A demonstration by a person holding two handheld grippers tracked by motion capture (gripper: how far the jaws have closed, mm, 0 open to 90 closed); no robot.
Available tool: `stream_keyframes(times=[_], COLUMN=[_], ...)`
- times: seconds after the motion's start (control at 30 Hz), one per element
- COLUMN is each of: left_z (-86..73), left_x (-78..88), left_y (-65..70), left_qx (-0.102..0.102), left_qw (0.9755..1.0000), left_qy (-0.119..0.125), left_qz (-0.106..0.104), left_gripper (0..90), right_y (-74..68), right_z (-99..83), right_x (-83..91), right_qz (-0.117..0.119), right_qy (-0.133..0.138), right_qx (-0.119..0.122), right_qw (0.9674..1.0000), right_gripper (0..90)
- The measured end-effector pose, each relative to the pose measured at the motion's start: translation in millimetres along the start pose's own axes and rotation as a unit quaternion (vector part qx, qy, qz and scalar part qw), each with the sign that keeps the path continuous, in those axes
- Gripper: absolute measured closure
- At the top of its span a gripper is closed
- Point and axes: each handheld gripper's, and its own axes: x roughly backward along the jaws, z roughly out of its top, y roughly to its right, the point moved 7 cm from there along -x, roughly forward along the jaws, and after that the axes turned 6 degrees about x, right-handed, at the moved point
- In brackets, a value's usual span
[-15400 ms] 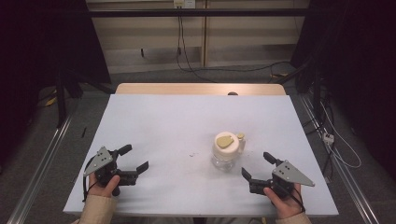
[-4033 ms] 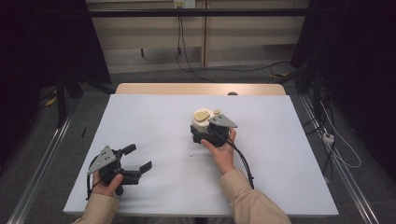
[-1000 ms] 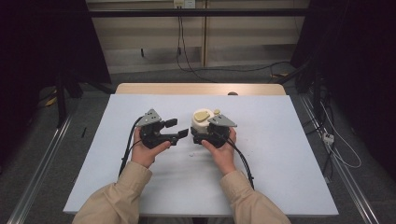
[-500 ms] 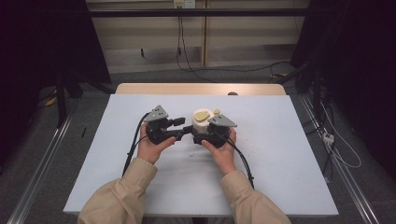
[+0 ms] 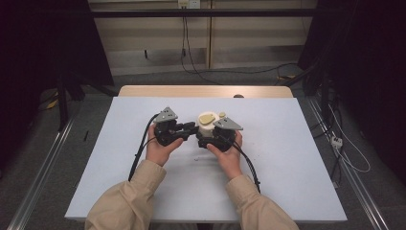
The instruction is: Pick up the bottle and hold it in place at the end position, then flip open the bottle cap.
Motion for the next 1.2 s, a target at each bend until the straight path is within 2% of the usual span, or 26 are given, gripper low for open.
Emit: stream_keyframes(times=[0.2, 0.3, 0.43, 1.2], left_z=[2.1, 2.8, 3.5, 7.5], left_x=[-1.7, -3.1, -4.4, -8.7], left_y=[-1.4, -2.0, -2.3, -3.1], left_qx=[0.001, -0.004, -0.001, 0.002], left_qw=[0.9999, 0.9998, 0.9998, 0.9997], left_qy=[-0.009, -0.014, -0.015, -0.019], left_qz=[0.007, 0.011, 0.011, 0.016], left_gripper=[84.0, 85.4, 89.5, 90.0], right_y=[0.0, -0.1, -0.1, -0.3], right_z=[0.0, 0.1, 0.0, 0.0], right_x=[0.0, 0.0, 0.0, 0.0], right_qz=[0.000, 0.000, -0.001, -0.001], right_qy=[0.000, 0.000, 0.000, 0.000], right_qx=[0.000, 0.000, 0.000, 0.001], right_qw=[1.0000, 1.0000, 1.0000, 1.0000], right_gripper=[5.0, 5.0, 5.0, 5.0])
